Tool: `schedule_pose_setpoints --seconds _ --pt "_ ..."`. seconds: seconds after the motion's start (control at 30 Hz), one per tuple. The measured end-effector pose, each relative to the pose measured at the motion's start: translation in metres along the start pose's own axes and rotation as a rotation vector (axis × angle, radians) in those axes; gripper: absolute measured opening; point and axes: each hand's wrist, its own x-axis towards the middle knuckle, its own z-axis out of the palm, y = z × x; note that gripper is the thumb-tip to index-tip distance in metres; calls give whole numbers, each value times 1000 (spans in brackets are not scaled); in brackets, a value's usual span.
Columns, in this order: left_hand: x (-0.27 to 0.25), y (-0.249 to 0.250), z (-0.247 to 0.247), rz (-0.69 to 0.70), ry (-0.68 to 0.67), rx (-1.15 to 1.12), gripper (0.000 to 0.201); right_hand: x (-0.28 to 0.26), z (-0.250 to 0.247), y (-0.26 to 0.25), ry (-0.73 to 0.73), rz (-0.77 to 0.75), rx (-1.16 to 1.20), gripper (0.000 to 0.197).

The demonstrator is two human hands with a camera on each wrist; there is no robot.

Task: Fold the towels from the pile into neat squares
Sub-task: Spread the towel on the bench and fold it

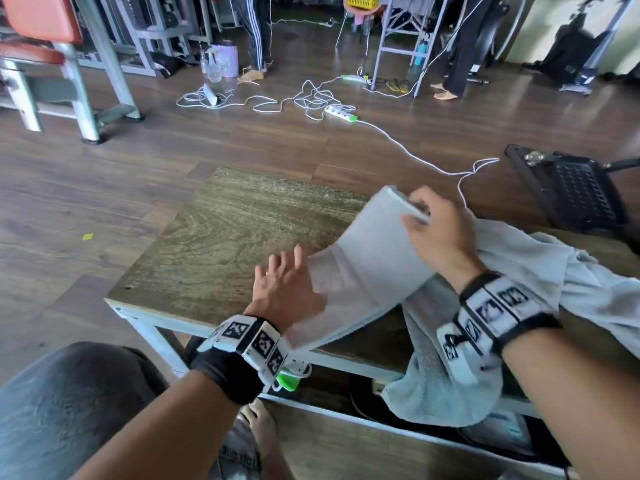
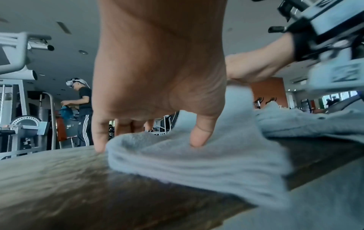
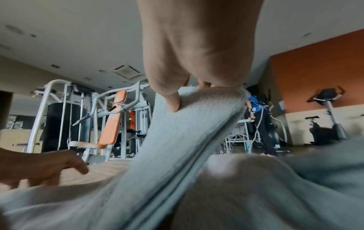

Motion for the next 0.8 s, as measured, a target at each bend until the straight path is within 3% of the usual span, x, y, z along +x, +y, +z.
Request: schedule_pose_setpoints --seconds 0.07,0.13,0.2,0.3,0.37,0.47,0.63,0.73,0.8 --pt "-4 0 -3 -57 -46 -27 85 25 10 -19 90 -90 -99 14" --pt "-10 1 -7 -108 -138 -86 74 40 21 -37 53 -111 -91 23" --pt "-17 3 -9 -119 -177 -102 54 41 36 -43 -71 -109 -51 32" --pt "-21 0 -7 -78 -125 -135 56 12 56 -36 -354 -85 -1 29" --pt "-21 -4 -5 -51 -106 -182 49 -20 61 -24 -532 -94 -30 38" --pt "-29 -5 -15 17 -167 -243 6 -68 53 -6 -604 -128 -38 59" --pt "-49 -4 -24 160 -411 -157 68 -104 30 5 -711 -205 -34 80" --pt "-59 -4 -18 198 -408 -86 93 -114 22 8 -757 -228 -60 78" --pt "-63 0 -14 221 -351 -23 99 -120 19 11 -781 -241 -68 73"
